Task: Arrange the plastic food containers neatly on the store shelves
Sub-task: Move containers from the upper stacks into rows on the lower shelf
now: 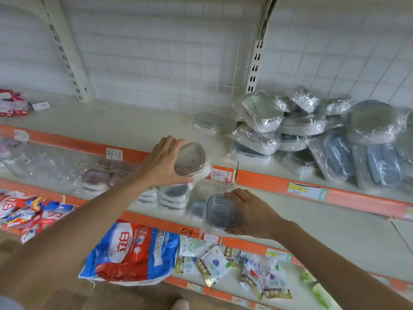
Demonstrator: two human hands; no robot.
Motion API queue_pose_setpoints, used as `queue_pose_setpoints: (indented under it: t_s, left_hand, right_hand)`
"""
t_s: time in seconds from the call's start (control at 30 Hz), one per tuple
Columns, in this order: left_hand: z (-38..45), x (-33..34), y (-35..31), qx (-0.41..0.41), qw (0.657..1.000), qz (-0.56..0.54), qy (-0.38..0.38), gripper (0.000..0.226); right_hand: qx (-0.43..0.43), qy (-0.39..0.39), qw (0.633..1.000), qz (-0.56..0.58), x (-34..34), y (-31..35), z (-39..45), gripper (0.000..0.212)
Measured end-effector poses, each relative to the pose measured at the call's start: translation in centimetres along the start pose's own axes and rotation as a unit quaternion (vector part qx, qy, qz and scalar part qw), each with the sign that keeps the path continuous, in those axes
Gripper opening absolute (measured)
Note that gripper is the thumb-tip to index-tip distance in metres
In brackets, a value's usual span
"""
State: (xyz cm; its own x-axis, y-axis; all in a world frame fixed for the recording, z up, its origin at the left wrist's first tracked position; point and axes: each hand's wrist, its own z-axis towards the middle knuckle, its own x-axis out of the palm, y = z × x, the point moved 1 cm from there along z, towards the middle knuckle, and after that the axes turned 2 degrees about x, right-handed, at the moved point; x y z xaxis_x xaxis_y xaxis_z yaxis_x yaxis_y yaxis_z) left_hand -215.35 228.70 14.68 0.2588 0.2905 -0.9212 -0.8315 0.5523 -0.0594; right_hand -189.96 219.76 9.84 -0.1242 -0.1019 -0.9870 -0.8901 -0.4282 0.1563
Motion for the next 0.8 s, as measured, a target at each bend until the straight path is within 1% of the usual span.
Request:
queue_pose_setpoints:
  t_s: [0.1,0.13,0.23,0.3,0.4,0.5,0.6,0.7,0.8]
  left_hand:
    - [-2.3,2.4,-2.3,0.031,0.999,-0.009,0.018,0.102]
    - [-2.9,3.5,-3.0,0.041,0.998,-0.010,0.040,0.103]
    - [-4.7,6.7,-4.5,0.073,0.987,-0.012,0.142,0.101]
    - [-5.7,9.1,-5.1,0.085,0.980,-0.020,0.177,0.095]
    - [-6.9,12.5,-5.9,0.068,0.976,-0.040,0.203,0.086]
    - [-7.2,15.9,-6.2,0.054,0.967,-0.051,0.243,0.084]
    - [-6.9,19.4,-5.8,0.018,0.970,-0.051,0.237,0.081]
    - [-5.6,22.6,-4.9,-0.033,0.978,-0.060,0.197,0.077]
    - [-2.9,25.9,-3.5,-0.053,0.984,-0.076,0.153,0.075]
  right_hand:
    - [0.019,0.026,0.999,-0.004,2.9,-1.3,-2.5,0.090]
    - [0.031,0.030,0.999,-0.001,3.8,-1.9,-3.0,0.090]
    - [0.083,0.047,0.995,0.019,6.3,-3.1,-4.3,0.088]
    - [0.115,0.047,0.992,0.010,8.2,-4.1,-4.9,0.087]
    - [0.161,0.035,0.986,-0.009,10.8,-5.3,-5.2,0.086]
    - [0.214,0.053,0.975,0.005,13.1,-6.0,-5.0,0.087]
    - [0.227,0.020,0.973,0.012,15.0,-7.1,-3.8,0.083]
    - [0.236,-0.034,0.971,0.013,16.5,-8.9,-1.2,0.077]
    - [0.240,-0.086,0.967,0.031,18.0,-11.2,2.2,0.077]
